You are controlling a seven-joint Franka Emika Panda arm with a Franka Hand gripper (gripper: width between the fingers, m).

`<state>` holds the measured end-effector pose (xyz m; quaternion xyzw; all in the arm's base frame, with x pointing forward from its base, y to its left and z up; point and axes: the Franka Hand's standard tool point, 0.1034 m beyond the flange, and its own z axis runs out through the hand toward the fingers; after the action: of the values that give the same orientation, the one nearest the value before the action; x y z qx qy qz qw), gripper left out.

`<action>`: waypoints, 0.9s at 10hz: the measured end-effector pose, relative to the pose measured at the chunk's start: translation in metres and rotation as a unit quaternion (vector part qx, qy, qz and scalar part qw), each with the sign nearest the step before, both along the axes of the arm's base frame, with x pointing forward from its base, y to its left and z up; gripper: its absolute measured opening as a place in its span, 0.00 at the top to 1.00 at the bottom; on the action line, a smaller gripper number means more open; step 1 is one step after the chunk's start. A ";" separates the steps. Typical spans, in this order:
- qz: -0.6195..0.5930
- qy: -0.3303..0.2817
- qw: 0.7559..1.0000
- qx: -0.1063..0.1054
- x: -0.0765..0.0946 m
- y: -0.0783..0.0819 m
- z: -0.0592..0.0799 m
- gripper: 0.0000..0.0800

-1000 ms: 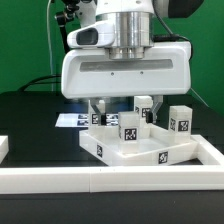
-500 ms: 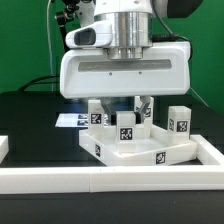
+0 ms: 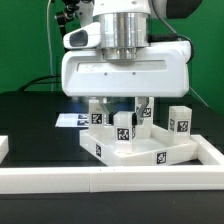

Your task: Assemble square table

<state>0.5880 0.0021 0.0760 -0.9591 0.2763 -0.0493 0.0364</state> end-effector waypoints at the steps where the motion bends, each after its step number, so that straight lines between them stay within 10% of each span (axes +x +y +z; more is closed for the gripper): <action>1: -0.073 -0.002 0.997 0.006 -0.001 0.002 0.000 0.64; 9: -0.432 0.031 0.900 0.058 0.000 0.007 0.000 0.64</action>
Offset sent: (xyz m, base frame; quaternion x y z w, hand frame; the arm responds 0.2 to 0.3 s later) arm -0.0078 -0.0027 -0.0040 -0.0186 0.0097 0.3037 0.9525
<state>0.5883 0.0091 0.0755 -0.7428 0.6668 -0.0146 0.0584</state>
